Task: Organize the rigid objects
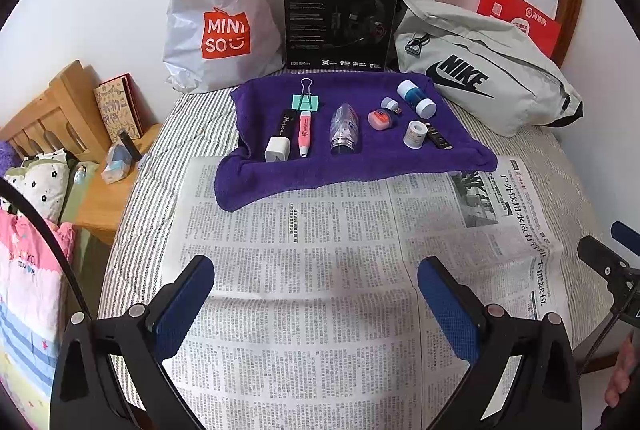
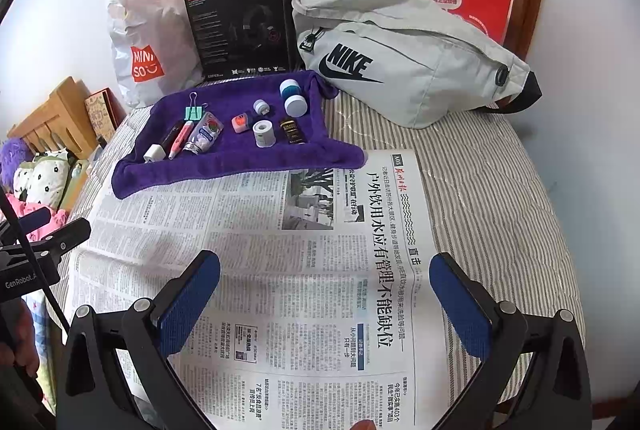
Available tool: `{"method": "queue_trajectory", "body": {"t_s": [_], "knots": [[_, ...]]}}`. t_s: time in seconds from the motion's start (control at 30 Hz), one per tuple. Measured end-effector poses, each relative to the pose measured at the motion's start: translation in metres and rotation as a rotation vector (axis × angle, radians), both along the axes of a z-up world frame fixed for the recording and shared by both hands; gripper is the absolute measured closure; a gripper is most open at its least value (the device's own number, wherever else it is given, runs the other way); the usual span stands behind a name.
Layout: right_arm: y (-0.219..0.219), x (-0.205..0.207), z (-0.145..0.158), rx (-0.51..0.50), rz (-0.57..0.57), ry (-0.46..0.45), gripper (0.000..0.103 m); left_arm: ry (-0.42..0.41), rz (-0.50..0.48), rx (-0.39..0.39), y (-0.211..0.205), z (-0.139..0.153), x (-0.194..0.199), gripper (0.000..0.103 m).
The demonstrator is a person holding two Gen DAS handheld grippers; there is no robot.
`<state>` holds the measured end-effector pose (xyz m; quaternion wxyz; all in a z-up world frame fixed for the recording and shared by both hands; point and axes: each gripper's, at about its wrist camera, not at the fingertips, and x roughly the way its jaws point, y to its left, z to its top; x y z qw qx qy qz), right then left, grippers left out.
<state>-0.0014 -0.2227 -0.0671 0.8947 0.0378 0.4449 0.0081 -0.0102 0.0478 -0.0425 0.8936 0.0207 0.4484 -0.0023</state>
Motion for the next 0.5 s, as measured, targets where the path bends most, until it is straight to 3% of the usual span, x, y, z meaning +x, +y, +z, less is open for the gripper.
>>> {"method": "queue_trajectory", "body": {"t_s": [0.5], "knots": [[0.0035, -0.0020, 0.0010, -0.010, 0.003, -0.004, 0.000, -0.001, -0.011, -0.004, 0.0027, 0.0001, 0.0002, 0.000]]}}
